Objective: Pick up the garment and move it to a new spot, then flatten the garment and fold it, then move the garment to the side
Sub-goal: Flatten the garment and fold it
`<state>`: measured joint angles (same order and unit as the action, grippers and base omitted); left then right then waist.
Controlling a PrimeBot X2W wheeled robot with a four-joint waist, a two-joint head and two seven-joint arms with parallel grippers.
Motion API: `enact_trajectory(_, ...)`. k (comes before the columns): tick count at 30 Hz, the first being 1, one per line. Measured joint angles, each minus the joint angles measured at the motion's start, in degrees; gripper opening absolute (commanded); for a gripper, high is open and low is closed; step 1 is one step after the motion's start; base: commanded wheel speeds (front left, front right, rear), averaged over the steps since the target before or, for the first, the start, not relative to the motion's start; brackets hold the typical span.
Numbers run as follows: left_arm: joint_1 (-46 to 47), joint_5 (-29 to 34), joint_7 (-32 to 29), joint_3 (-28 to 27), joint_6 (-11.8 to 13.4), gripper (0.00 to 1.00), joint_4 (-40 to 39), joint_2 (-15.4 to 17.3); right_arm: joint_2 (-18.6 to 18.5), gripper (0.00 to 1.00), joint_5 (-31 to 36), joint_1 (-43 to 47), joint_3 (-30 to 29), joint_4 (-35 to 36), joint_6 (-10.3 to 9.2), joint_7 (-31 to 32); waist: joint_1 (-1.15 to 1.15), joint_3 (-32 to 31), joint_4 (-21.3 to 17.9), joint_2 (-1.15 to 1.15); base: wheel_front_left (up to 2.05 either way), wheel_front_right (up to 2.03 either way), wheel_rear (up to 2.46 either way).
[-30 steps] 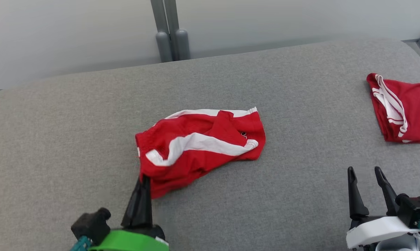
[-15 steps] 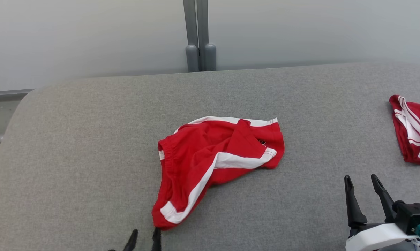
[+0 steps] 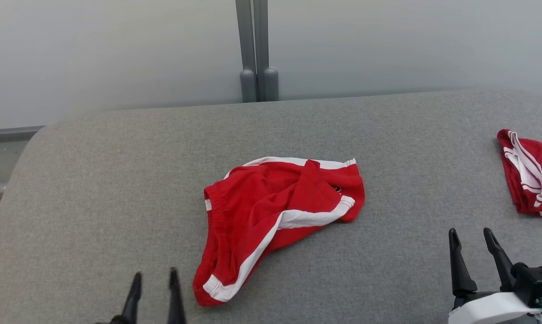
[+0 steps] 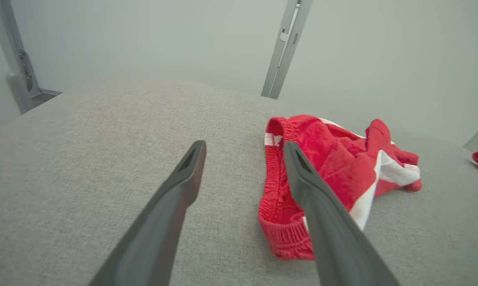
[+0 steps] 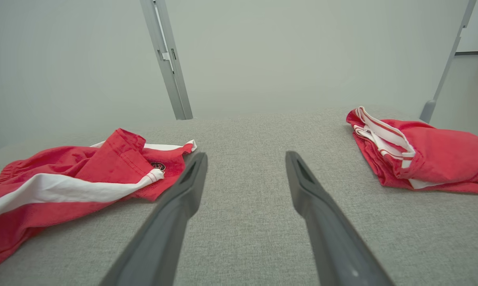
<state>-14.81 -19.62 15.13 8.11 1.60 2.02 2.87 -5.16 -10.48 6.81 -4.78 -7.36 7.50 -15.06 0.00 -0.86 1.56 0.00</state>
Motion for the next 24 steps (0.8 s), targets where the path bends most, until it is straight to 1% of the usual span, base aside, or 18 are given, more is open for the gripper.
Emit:
enact_trajectory(2,3.5,2.3,0.0,4.6,-1.7,1.00,0.4,0.0,0.2,1.00,0.0,-0.2,0.6,0.0,0.00,0.0,0.00,0.4,-0.3,0.00,0.00,0.00,0.00)
enact_trajectory(4,7.9,3.8,0.0,9.0,-3.2,1.00,2.4,-0.1,0.4,1.00,0.0,-0.8,1.3,-0.1,0.00,0.0,0.00,0.7,-0.7,0.00,0.00,0.00,0.00)
enact_trajectory(6,13.0,5.5,0.0,14.1,-4.6,1.00,6.1,-0.1,0.5,1.00,0.0,-1.5,2.0,-0.1,0.00,0.0,0.00,1.3,-1.4,0.00,0.00,0.00,0.00)
enact_trajectory(8,18.6,6.0,-1.5,18.3,-5.2,1.00,10.4,-0.1,0.5,1.00,0.0,-2.5,2.5,-0.2,0.00,0.0,0.00,2.2,-1.9,0.00,0.00,0.00,0.00)
enact_trajectory(13,33.2,5.6,-8.7,25.7,-5.1,1.00,19.2,-0.1,0.8,1.00,-0.5,-6.0,3.6,-0.7,0.00,0.0,0.00,4.4,-4.5,0.00,0.00,0.00,0.00)
enact_trajectory(17,41.2,5.5,-15.6,31.2,-5.5,1.00,25.6,-0.2,1.1,1.00,-0.8,-7.2,3.9,-1.2,0.00,0.0,0.00,6.0,-7.2,0.00,0.00,0.00,0.00)
enact_trajectory(20,44.3,4.3,-19.1,33.6,-5.7,1.00,29.4,-0.2,1.4,1.00,-1.1,-7.5,4.1,-1.7,0.00,0.0,0.00,7.0,-9.3,0.00,0.00,0.00,0.00)
enact_trajectory(24,46.4,3.6,-22.2,35.1,-5.6,1.00,34.3,-0.1,1.7,1.00,-1.5,-8.0,4.0,-2.0,0.00,0.0,0.00,7.9,-11.9,0.00,0.00,0.00,0.00)
